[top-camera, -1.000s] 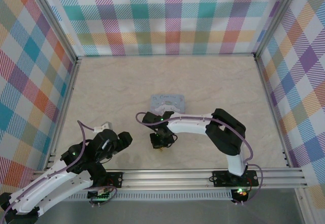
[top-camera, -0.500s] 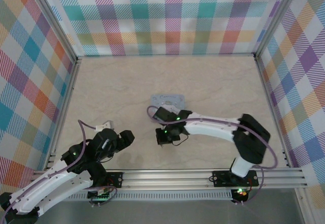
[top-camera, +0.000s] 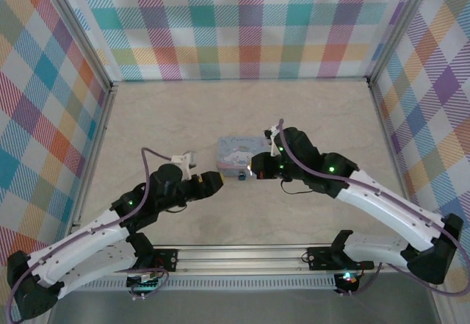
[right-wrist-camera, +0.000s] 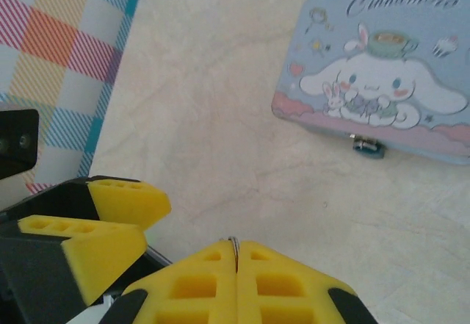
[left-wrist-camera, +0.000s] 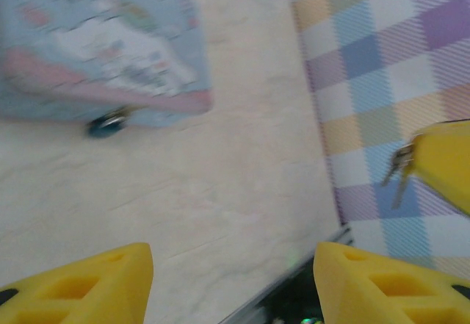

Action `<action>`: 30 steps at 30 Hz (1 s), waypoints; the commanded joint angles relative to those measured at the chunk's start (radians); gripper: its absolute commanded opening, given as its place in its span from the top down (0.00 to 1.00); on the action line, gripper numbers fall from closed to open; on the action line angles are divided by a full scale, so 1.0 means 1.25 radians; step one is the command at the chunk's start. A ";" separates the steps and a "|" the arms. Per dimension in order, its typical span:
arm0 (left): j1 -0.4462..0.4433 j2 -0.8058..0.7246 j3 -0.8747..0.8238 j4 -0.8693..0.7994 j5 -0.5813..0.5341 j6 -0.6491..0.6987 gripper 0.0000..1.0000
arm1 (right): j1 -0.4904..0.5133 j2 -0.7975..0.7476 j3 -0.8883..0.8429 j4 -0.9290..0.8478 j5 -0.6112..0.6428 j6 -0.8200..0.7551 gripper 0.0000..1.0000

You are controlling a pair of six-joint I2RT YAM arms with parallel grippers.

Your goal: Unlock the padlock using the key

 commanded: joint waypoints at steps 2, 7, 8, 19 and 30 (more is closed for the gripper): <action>-0.010 0.077 0.092 0.176 0.062 0.070 0.41 | -0.001 -0.051 -0.002 -0.008 0.089 -0.002 1.00; -0.035 0.206 0.185 0.224 0.091 0.097 0.48 | -0.001 -0.098 -0.013 0.003 0.134 0.025 1.00; -0.041 0.224 0.197 0.229 0.092 0.099 0.48 | 0.000 -0.106 -0.018 0.009 0.138 0.030 1.00; -0.095 0.334 0.246 0.299 0.123 0.101 0.50 | -0.001 -0.168 -0.038 0.038 0.205 0.065 1.00; -0.108 0.368 0.266 0.336 0.135 0.107 0.60 | 0.000 -0.164 -0.043 0.058 0.185 0.077 1.00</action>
